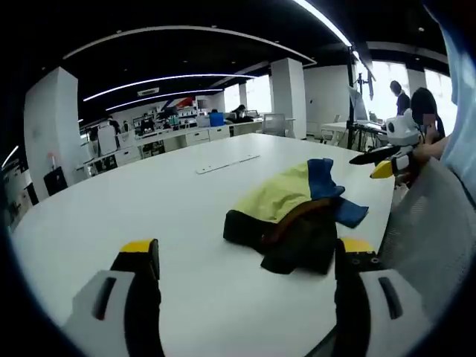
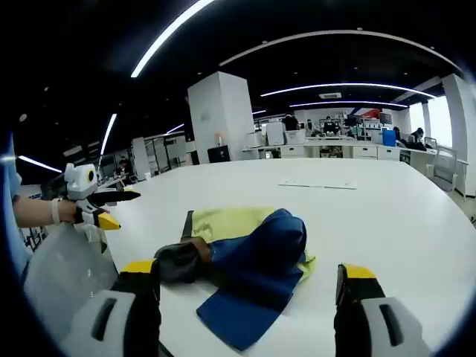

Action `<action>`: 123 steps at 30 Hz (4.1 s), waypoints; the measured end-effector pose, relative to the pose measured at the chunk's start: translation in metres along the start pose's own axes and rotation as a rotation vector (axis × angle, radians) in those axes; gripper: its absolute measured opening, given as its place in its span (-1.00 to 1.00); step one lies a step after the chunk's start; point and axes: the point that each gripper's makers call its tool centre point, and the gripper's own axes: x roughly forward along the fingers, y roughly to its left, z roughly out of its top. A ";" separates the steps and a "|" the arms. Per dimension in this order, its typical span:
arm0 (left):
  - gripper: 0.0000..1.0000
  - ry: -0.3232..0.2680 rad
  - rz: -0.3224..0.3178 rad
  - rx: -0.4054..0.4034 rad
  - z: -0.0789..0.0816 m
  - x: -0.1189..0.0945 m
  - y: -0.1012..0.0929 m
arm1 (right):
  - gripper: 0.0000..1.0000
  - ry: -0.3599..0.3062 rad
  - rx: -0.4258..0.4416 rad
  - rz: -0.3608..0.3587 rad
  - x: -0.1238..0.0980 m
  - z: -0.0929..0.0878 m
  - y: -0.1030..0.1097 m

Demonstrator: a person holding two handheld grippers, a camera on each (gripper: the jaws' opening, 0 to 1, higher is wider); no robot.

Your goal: Fold the garment on the visible template until the final outline fits inside the template.

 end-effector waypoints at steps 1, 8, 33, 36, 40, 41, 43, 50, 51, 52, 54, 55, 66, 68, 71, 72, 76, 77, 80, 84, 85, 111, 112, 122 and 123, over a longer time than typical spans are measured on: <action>0.90 0.003 0.000 0.000 -0.001 0.000 0.000 | 0.99 0.001 -0.001 -0.001 0.000 0.000 0.000; 0.90 0.007 0.000 -0.001 -0.002 0.001 0.000 | 0.99 0.001 -0.001 0.000 0.000 -0.001 0.000; 0.87 0.017 -0.002 0.005 -0.003 0.002 0.000 | 0.97 0.013 -0.005 0.002 0.002 -0.003 -0.001; 0.87 0.016 -0.002 0.006 -0.003 0.002 0.000 | 0.97 0.018 -0.002 0.003 0.002 -0.004 0.000; 0.87 0.017 -0.001 0.004 -0.003 0.002 0.000 | 0.97 0.018 -0.005 0.004 0.002 -0.003 0.000; 0.87 0.018 -0.001 0.005 -0.004 0.002 0.001 | 0.97 0.021 -0.006 0.004 0.002 -0.004 0.000; 0.87 0.019 -0.002 0.004 -0.004 0.002 0.000 | 0.97 0.019 -0.006 0.004 0.002 -0.004 0.000; 0.87 0.023 -0.002 0.006 -0.005 0.002 0.000 | 0.96 0.024 -0.005 0.004 0.001 -0.004 0.000; 0.86 0.023 -0.004 0.004 -0.004 0.002 0.000 | 0.96 0.024 -0.005 0.004 0.001 -0.005 0.000; 0.86 0.022 -0.005 0.004 -0.004 0.002 0.000 | 0.96 0.026 -0.004 0.004 0.001 -0.005 0.000; 0.87 0.023 -0.002 0.006 -0.004 0.002 0.000 | 0.96 0.026 -0.004 0.004 0.001 -0.005 0.000; 0.86 0.023 -0.002 0.004 -0.004 0.002 0.000 | 0.96 0.025 -0.004 0.004 0.001 -0.005 0.000; 0.86 0.021 0.000 0.003 -0.004 0.001 0.000 | 0.94 0.028 -0.002 -0.002 0.001 -0.006 -0.001; 0.85 0.022 -0.004 0.002 -0.004 0.002 -0.001 | 0.94 0.028 0.002 -0.004 0.001 -0.006 -0.001; 0.85 0.024 -0.006 0.005 -0.005 0.002 -0.002 | 0.94 0.027 0.003 -0.006 0.001 -0.006 -0.002; 0.85 0.025 -0.007 0.004 -0.005 0.002 -0.002 | 0.94 0.027 0.003 -0.005 0.001 -0.006 -0.002; 0.85 0.026 -0.006 0.003 -0.005 0.002 -0.002 | 0.93 0.034 -0.004 -0.006 0.001 -0.007 -0.002; 0.85 0.027 -0.006 0.003 -0.005 0.002 -0.002 | 0.93 0.032 -0.002 -0.005 0.001 -0.007 -0.002; 0.85 0.030 -0.006 0.005 -0.005 0.002 -0.002 | 0.93 0.034 -0.003 -0.002 0.001 -0.007 -0.002; 0.85 0.031 -0.008 0.004 -0.005 0.002 -0.002 | 0.92 0.039 -0.006 0.001 0.001 -0.008 -0.001; 0.84 0.034 -0.008 0.005 -0.006 0.003 -0.002 | 0.92 0.041 -0.008 0.001 0.001 -0.008 -0.002; 0.41 0.050 -0.081 0.166 0.008 0.021 -0.011 | 0.66 0.092 -0.195 0.043 0.006 0.005 -0.017; 0.36 0.056 -0.103 0.193 0.009 0.026 -0.012 | 0.63 0.088 -0.198 0.049 0.007 0.008 -0.018; 0.01 0.078 -0.158 0.295 0.010 0.065 -0.010 | 0.16 0.162 -0.391 0.120 0.021 0.012 -0.024; -0.01 0.079 -0.163 0.307 0.010 0.068 -0.012 | 0.08 0.180 -0.443 0.136 0.024 0.012 -0.024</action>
